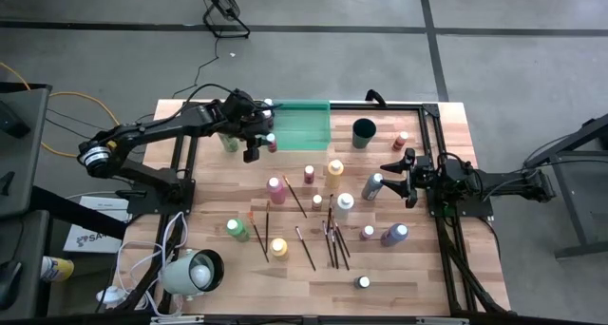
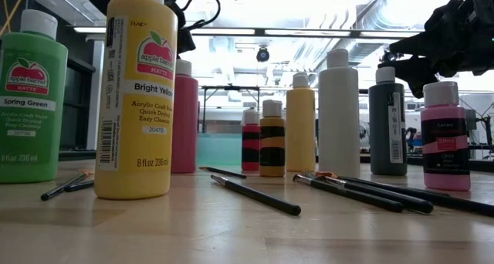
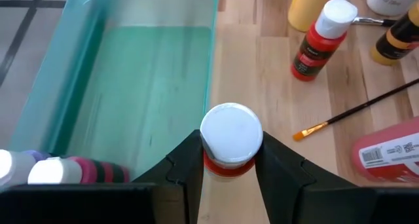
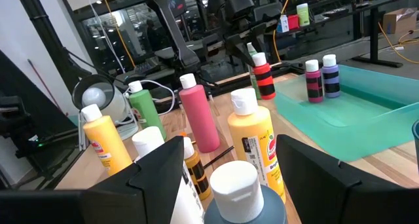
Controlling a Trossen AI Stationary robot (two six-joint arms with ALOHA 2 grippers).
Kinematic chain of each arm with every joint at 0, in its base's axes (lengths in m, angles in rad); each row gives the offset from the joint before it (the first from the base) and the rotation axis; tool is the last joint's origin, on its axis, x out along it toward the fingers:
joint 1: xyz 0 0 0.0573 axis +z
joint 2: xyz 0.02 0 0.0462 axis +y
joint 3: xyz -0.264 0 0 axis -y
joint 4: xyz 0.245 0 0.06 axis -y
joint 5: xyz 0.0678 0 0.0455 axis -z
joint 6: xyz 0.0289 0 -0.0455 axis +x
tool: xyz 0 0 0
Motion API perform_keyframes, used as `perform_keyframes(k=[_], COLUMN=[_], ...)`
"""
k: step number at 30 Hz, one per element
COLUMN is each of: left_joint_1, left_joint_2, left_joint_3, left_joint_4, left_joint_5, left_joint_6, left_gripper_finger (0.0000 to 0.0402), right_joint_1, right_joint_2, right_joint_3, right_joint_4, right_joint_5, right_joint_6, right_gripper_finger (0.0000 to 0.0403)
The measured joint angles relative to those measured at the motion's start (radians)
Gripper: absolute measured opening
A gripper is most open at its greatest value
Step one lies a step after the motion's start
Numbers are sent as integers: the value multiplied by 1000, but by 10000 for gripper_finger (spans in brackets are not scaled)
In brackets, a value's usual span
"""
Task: Pick & Place Paint Supplies
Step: Put the orange paint bottle into the green bin
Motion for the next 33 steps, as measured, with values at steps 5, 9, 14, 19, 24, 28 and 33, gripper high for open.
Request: perform_keyframes(k=[5,9,14,19,24,28,33], left_joint_1=[0,6,17,69,92,93,106], left_joint_2=[0,-10,-10,36,101,142,167], left_joint_3=[0,15,53,44,13,-9,-12], left_joint_4=[11,39,48,47,81,130,190], left_joint_5=[6,10,-80,-134,-142,-182,-194], left_joint_6=[-2,-5,-6,-58,-114,-125,-125], left_gripper_finger=[111,111,111,111,111,111,111], right_joint_1=[0,0,0,0,0,0,0], right_joint_2=[0,0,0,0,0,0,0], right_joint_3=[0,0,0,0,0,0,0], right_joint_4=[0,0,0,0,0,0,0], right_joint_5=[0,0,0,0,0,0,0], right_joint_6=[0,0,0,0,0,0,0], right_gripper_finger=[237,237,237,237,237,237,237])
